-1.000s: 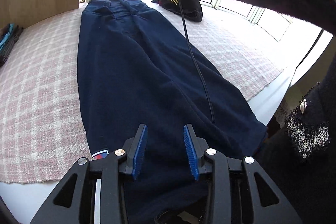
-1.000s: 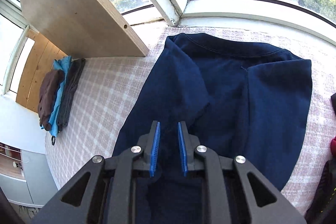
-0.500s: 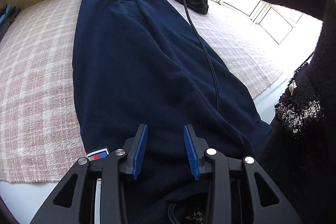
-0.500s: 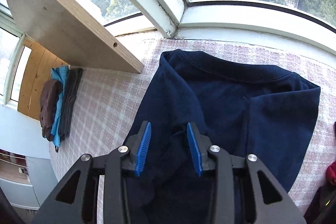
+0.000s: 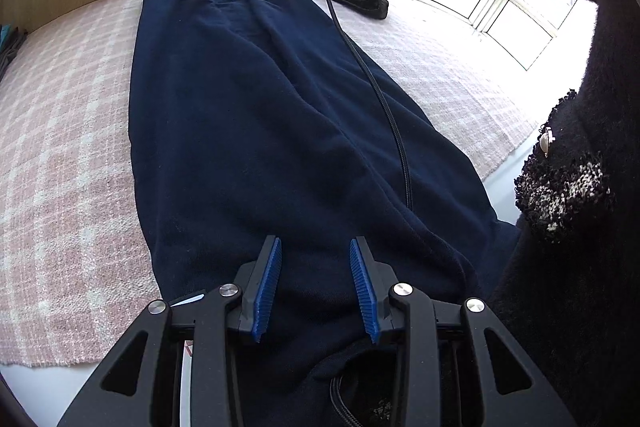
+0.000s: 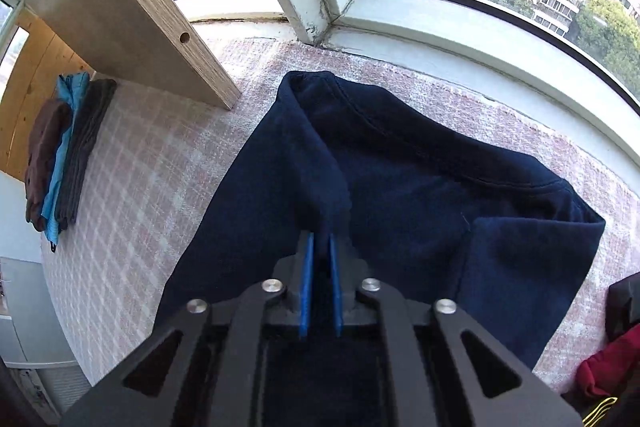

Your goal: Fold clothes

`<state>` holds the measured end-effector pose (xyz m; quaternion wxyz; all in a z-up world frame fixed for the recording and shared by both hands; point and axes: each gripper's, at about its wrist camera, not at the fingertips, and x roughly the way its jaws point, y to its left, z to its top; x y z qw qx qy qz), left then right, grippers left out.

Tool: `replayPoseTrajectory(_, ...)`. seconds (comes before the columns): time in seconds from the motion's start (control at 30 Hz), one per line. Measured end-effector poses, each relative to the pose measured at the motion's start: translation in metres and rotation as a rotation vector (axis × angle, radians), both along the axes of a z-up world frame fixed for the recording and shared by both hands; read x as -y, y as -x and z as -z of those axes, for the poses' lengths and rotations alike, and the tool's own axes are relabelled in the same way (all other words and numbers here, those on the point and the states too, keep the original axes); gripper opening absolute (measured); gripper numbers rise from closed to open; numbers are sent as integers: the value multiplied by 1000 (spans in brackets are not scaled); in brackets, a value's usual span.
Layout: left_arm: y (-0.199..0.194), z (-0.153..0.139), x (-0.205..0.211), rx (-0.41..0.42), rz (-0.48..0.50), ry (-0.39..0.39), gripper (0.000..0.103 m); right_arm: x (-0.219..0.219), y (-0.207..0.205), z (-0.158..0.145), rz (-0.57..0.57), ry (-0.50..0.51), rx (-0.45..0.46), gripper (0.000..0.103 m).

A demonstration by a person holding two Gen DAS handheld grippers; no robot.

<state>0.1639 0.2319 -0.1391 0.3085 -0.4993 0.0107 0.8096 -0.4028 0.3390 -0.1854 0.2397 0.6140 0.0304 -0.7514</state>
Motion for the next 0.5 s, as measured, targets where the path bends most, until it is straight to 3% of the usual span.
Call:
replayPoseTrajectory(0.17,-2,-1,3,2,-9,-9,34,13,3,-27,-94,-95,-200,4)
replayPoseTrajectory(0.23,-1,0,0,2,-6,-8,35,19,10,-16,-113,-140,-171,11)
replayPoseTrajectory(0.27,0,0,-1,4,-5,-9,35,19,14,-6,-118,-155,-116,23)
replayPoseTrajectory(0.33,1,0,-2,7,-4,-12,35,17,17,0,-104,-175,-98,25)
replayPoseTrajectory(0.5,2,0,-1,9,-6,-20,35,-2,-2,-38,-43,-52,-233,25)
